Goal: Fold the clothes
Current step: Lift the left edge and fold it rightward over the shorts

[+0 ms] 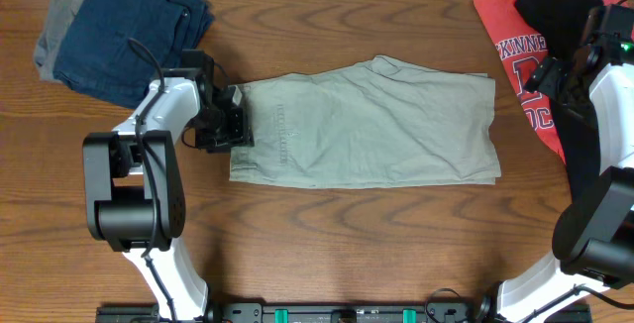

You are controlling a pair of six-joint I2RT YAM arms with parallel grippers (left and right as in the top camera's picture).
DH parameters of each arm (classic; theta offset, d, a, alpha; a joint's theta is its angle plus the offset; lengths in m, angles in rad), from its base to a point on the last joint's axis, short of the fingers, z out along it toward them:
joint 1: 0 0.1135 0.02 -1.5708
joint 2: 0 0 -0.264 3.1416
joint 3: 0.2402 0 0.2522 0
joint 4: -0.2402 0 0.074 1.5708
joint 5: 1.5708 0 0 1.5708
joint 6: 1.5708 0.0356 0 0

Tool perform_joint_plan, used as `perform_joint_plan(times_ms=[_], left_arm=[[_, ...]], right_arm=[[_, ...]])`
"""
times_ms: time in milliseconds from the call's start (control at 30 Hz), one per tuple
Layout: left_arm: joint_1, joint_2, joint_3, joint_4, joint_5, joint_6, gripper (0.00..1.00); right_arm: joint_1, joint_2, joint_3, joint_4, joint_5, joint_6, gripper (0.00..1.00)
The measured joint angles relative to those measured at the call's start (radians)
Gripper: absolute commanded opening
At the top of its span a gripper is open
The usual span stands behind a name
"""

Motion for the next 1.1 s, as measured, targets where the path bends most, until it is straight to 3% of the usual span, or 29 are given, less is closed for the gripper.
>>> perform_joint_plan(times_ms=[67,100,267,533,967,1100], left_arm=[[0.0,0.005,-0.004,-0.002,0.005,0.006,0.07],[0.0,0.007,-0.007,-0.003,0.005,0.0,0.06],[0.0,0.011,-0.003,-0.035,-0.008,-0.006,0.06],[0.008,0.01,0.076,-0.284,-0.261,-0.094,0.06],[-0.016,-0.156,0.673,-0.8,-0.399,-0.11,0.06],[-0.088,-0.194,0.796,-0.802,-0.407,-0.098,0.06]], right_arm=[[0.0,0.0,0.0,0.0,0.0,0.0,0.99],[0.0,0.0,0.0,0.0,0.0,0.0,0.99],[0.0,0.0,0.0,0.0,0.0,0.0,0.99],[0.0,0.0,0.0,0.0,0.0,0.0,0.99],[0.0,0.0,0.0,-0.001,0.0,0.0,0.99],[0.0,0.0,0.0,0.0,-0.001,0.0,0.99]])
